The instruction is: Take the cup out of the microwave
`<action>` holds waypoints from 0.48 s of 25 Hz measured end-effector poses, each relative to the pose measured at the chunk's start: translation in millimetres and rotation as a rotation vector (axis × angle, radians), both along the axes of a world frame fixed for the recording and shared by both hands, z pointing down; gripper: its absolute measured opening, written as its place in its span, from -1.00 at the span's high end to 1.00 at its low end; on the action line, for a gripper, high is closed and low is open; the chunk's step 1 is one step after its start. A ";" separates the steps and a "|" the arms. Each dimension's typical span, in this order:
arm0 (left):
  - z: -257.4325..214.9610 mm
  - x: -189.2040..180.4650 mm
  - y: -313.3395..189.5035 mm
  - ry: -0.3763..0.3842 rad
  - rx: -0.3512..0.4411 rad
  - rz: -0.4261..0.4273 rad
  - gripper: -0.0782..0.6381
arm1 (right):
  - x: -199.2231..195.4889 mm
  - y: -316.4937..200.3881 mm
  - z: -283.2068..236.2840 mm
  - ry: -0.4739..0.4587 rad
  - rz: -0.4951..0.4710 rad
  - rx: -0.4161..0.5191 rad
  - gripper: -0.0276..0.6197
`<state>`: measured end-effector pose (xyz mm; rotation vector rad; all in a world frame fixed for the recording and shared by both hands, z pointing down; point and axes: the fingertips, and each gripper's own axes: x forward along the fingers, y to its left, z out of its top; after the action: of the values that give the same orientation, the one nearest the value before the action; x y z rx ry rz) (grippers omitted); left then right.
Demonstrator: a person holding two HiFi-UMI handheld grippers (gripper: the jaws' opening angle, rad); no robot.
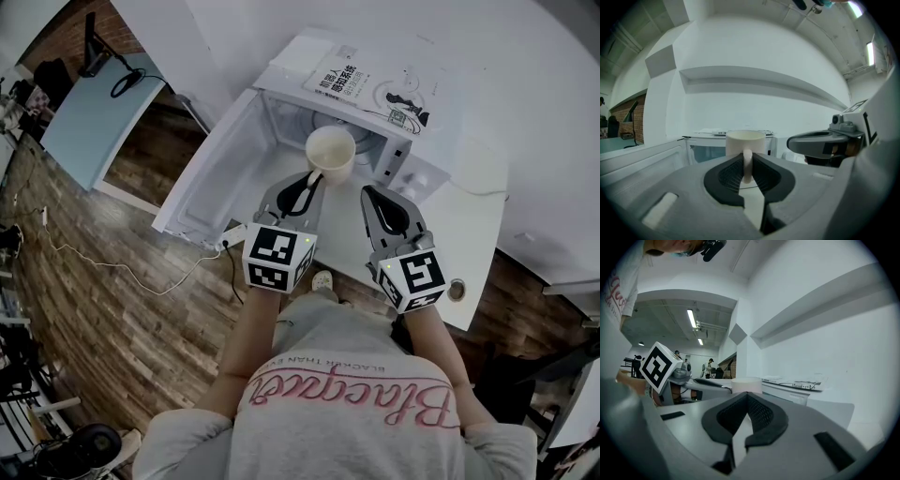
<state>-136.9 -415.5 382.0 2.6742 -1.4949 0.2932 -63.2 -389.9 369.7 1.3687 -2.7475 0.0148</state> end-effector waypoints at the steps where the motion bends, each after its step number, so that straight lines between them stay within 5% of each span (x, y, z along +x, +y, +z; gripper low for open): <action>1: -1.7 0.1 0.8 0.001 0.004 0.002 0.66 | -0.4 -1.0 -1.8 0.001 0.000 0.005 0.89; 12: -11.1 7.7 -1.8 0.000 0.027 0.020 0.66 | -0.7 -8.3 -9.8 0.008 0.000 0.022 0.89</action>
<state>-129.2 -417.2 370.9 2.7114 -1.4840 0.2763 -63.9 -398.2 359.9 1.3708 -2.7497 -0.0212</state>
